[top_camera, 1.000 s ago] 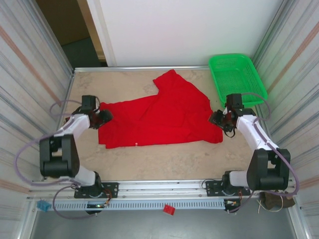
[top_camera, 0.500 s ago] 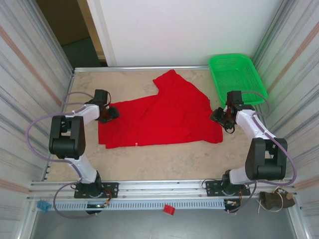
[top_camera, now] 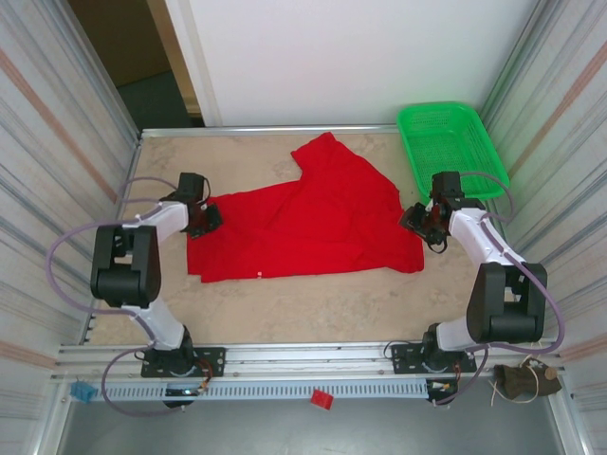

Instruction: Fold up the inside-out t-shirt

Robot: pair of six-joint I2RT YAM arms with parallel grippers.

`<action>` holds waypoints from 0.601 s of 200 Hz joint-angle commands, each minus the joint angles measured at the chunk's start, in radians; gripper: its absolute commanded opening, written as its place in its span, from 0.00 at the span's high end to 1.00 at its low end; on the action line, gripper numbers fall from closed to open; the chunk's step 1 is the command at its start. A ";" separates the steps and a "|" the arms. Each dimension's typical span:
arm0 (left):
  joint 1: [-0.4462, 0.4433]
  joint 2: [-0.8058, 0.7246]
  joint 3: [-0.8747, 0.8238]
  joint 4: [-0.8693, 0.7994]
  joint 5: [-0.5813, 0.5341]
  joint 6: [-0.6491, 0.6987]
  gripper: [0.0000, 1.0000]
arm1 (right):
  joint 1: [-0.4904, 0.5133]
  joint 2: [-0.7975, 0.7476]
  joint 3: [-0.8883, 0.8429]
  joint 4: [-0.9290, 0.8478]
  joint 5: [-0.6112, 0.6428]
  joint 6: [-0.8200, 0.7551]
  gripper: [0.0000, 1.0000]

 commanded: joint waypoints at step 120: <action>0.072 -0.748 -0.223 -0.306 0.017 -0.141 1.00 | 0.035 0.092 0.040 0.038 -0.048 -0.032 0.50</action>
